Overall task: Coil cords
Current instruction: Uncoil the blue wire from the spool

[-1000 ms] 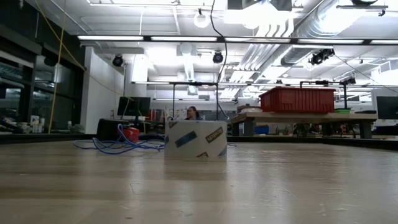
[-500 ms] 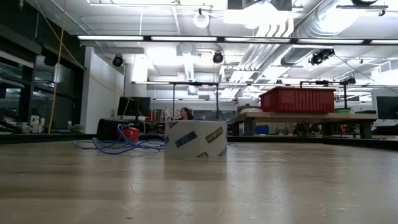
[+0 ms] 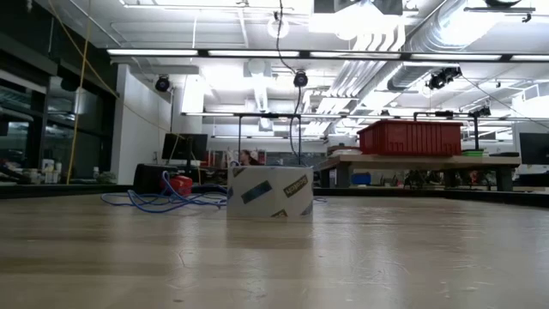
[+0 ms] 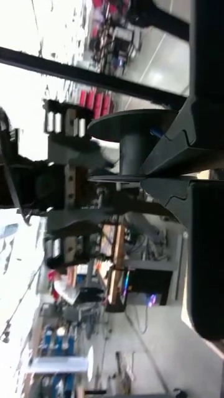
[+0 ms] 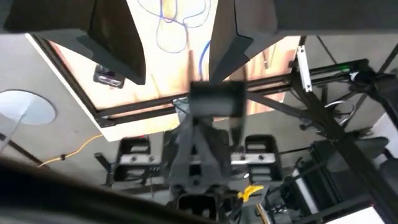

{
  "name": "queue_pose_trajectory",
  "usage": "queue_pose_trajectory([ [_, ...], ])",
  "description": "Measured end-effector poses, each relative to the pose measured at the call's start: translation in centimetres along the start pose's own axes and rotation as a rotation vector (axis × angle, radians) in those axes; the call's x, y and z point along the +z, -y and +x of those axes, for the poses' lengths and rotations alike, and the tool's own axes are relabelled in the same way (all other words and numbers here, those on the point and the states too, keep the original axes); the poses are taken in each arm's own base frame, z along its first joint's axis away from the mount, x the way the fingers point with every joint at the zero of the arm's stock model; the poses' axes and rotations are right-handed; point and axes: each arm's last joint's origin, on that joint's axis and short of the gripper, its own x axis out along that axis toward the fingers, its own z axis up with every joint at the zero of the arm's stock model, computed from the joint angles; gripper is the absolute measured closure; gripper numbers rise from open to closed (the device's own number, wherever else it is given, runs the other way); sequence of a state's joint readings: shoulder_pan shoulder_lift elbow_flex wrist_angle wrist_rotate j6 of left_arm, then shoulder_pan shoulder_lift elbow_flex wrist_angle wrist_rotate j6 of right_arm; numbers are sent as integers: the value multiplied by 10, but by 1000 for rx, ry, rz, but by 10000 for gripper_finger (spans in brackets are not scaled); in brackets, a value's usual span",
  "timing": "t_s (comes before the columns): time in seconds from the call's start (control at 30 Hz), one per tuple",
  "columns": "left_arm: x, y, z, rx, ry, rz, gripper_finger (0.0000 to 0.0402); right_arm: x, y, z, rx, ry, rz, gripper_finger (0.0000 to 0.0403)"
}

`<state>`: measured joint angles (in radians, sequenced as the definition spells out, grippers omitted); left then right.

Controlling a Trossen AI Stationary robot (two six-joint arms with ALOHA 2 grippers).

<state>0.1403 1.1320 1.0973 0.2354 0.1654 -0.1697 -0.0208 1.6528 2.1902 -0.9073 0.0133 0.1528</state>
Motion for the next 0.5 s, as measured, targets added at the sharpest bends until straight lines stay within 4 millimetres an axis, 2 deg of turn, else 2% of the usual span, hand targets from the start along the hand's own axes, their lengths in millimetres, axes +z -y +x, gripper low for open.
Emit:
queue_pose_trajectory([
  [0.27,2,0,0,5,19,2,401,0,1,1,-25,4,12,235],
  [0.5,0,-2,4,8,31,3,402,2,1,4,13,22,-2,255],
])
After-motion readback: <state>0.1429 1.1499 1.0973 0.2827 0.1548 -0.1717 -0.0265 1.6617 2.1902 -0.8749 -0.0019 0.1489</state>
